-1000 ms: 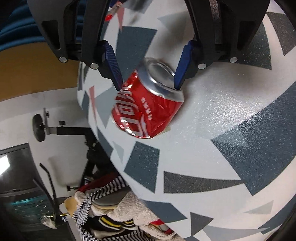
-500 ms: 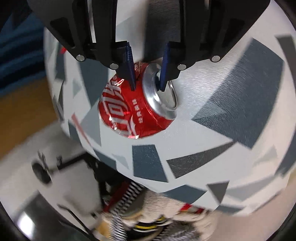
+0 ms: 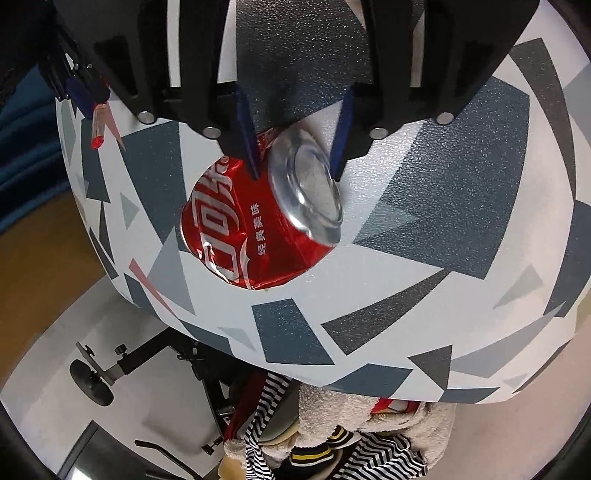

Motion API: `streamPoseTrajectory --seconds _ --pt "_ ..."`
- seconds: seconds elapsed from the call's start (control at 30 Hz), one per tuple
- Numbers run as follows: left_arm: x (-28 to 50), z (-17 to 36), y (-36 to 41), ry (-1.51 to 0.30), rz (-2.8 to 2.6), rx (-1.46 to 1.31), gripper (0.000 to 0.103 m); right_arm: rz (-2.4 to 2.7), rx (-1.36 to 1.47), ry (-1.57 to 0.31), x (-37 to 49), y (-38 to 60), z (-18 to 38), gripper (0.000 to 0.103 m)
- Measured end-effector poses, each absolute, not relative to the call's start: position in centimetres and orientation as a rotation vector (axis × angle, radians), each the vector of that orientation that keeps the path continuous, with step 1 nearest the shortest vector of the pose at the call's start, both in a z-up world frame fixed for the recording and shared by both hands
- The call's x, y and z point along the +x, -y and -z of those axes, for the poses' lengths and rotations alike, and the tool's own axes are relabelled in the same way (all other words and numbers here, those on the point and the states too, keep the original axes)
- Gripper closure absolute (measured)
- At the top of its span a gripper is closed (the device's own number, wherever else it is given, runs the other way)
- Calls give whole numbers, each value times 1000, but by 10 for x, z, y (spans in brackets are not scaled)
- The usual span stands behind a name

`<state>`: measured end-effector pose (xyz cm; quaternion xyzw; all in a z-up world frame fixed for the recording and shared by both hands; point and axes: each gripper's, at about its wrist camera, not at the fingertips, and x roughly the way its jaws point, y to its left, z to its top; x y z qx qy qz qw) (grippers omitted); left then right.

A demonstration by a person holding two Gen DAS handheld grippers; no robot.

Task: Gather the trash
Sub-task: 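Lower the red can and lighter into the brown bin and open both grippers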

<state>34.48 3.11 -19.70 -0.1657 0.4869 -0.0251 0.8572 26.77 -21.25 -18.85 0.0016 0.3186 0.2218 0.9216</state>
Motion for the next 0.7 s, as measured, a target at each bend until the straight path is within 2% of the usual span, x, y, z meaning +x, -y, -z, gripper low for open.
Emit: streamPoseTrajectory --seconds 0.1,0.23,0.33,0.5,0.57,0.6,0.63,0.7 --pt "344 196 -33 -1012 38 -348 50 -456 1 -654 268 212 189 76" --pt "346 192 -36 -989 22 -358 49 -456 -1 -654 268 212 189 76" --pt "350 187 -39 -965 2 -394 42 -456 0 -655 268 212 189 76" --pt "363 189 -44 -955 -53 -452 42 -453 -7 -659 268 210 190 76" --pt "368 193 -47 -958 -79 -474 43 -452 -9 -659 268 210 190 76" --pt "371 196 -48 -958 -91 -475 56 -452 -9 -659 268 210 190 76" --pt "371 198 -48 -958 -88 -471 65 -452 -9 -659 268 210 190 76" --pt "369 198 -49 -941 -71 -458 66 -451 -10 -658 268 210 189 76"
